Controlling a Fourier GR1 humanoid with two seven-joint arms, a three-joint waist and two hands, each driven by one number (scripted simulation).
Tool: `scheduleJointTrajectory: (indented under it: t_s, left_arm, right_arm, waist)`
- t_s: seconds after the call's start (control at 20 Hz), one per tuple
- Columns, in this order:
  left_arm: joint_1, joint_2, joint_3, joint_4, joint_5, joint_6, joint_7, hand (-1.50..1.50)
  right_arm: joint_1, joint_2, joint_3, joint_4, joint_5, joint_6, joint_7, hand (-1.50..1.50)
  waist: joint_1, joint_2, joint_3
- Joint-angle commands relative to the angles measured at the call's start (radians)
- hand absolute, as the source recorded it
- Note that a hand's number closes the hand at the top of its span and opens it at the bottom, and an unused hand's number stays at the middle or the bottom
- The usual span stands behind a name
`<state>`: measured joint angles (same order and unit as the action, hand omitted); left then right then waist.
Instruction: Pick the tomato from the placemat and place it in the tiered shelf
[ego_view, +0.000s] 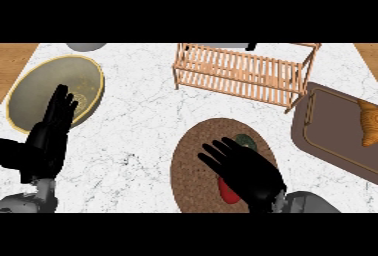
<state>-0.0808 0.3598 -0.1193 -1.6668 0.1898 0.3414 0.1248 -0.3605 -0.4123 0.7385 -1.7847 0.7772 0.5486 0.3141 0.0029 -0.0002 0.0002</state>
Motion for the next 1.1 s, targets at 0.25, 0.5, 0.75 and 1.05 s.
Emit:
scheduleJointTrajectory:
  t_s: [0.25, 0.5, 0.75, 1.05]
  left_arm:
    - [0.045, -0.024, 0.046, -0.051, -0.027, -0.069, 0.032, 0.0]
    - [-0.005, -0.111, 0.007, -0.039, -0.118, -0.005, 0.06, 0.0]
    - [-0.017, -0.077, 0.097, -0.002, -0.076, -0.103, 0.035, 0.0]
    - [0.002, -0.107, 0.093, -0.036, -0.106, -0.099, 0.051, 0.0]
  right_arm:
    - [0.069, 0.058, -0.049, 0.129, 0.127, -0.096, -0.187, -1.5]
    - [0.129, 0.102, -0.032, 0.12, 0.2, -0.083, -0.18, -1.5]
    - [0.078, 0.14, -0.07, 0.263, 0.246, -0.048, -0.255, 1.5]
    - [0.071, 0.151, -0.024, 0.275, 0.371, -0.149, -0.339, 1.5]
  waist:
    - [0.001, 0.0, 0.0]
    - [-0.003, -0.001, 0.0]
    - [0.0, 0.0, 0.0]
    - [0.001, 0.0, 0.0]
